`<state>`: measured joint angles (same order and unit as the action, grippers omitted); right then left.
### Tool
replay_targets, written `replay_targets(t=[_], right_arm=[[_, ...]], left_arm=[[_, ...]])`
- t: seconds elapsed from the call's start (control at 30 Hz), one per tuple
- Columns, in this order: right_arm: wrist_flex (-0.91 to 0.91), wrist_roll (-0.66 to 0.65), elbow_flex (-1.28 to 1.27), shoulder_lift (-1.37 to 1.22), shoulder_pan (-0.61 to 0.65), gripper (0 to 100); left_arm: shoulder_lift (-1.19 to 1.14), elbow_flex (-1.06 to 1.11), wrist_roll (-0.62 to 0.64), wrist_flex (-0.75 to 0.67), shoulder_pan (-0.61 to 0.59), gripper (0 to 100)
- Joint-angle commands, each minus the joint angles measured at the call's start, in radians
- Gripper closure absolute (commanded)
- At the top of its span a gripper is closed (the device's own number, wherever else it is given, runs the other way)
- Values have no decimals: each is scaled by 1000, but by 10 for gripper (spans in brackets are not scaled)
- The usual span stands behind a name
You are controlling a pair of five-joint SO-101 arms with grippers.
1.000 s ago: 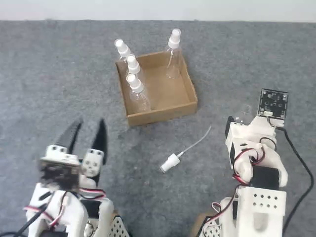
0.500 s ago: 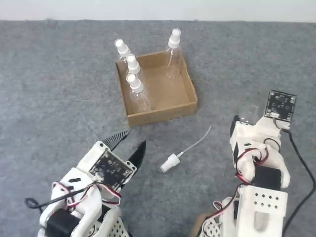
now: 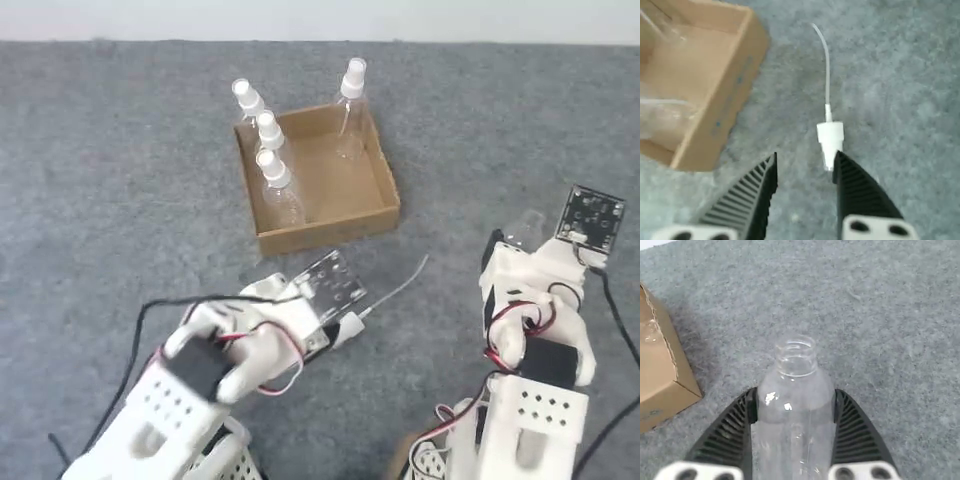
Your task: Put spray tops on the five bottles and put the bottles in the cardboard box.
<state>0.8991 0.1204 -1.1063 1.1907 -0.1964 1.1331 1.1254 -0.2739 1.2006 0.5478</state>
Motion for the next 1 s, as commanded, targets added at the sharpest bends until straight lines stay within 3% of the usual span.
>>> replay_targets(t=[0.0, 0.47, 0.97], right_arm=[[-25, 11, 17, 28, -15, 976], [-24, 9, 17, 28, -15, 976], [-21, 9, 17, 28, -16, 976]], left_arm=[[-189, -61, 5, -117, 6, 818], [-568, -74, 118, -356, 97, 815], [-959, -303, 141, -324, 94, 851]])
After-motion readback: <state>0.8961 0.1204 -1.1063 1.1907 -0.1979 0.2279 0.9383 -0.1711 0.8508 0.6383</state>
